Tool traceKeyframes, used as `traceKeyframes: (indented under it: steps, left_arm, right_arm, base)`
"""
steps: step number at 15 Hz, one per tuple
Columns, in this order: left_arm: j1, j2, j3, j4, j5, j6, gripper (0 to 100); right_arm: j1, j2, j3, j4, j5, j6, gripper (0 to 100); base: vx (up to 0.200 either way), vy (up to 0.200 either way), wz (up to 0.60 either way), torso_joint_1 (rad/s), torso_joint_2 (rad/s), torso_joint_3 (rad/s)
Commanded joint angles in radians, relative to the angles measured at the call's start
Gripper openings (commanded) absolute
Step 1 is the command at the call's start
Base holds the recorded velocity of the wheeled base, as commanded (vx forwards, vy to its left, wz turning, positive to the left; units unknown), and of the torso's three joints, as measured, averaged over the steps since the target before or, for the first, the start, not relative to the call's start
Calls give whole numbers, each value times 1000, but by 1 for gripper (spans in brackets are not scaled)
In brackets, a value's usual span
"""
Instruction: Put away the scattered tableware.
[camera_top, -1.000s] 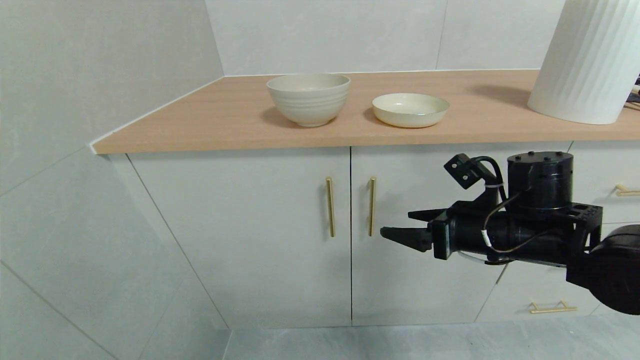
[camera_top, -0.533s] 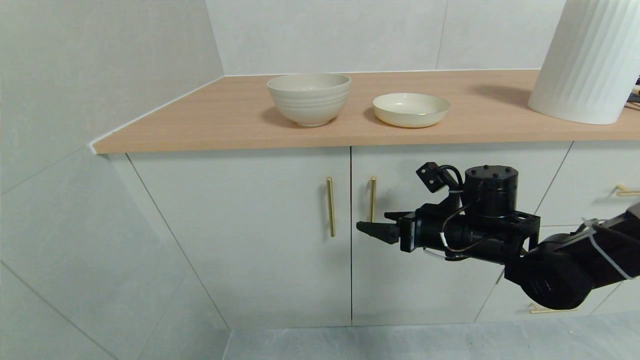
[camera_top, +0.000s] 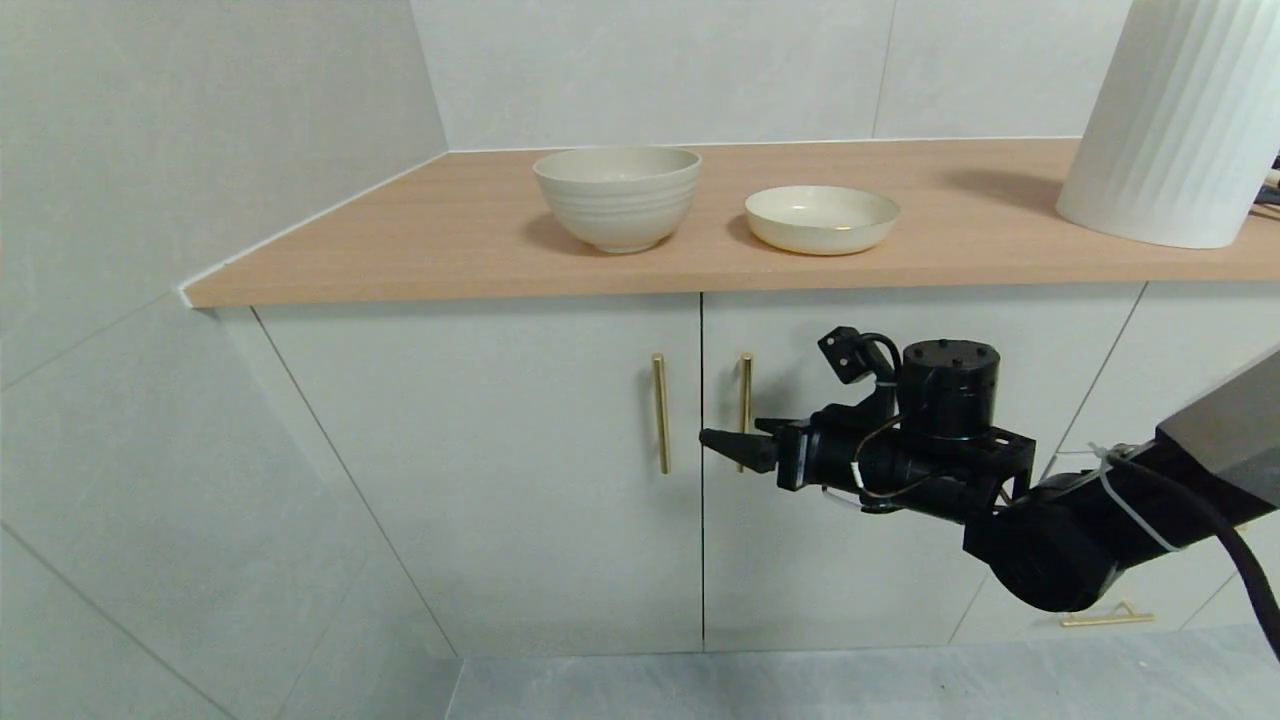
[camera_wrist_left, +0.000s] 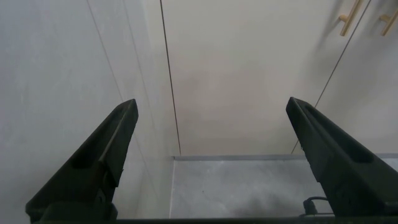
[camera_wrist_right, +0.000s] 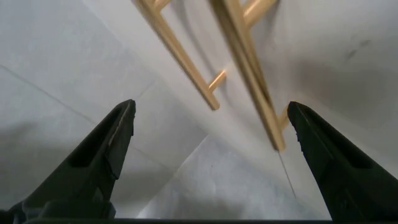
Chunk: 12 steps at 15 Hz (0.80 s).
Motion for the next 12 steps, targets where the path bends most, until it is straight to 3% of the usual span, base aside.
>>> traceKeyframes:
  steps: [1,12]
  left_arm:
    - [0,2,0,0,0,0,100]
    - [0,2,0,0,2,0,100]
  right_arm:
    - [1,17,-13,-3,-17,3,100]
    - [49,75,-36,-104,-31,73,100]
  base:
    - [0,0,0,0,0,0]
    - [0,0,0,0,0,0]
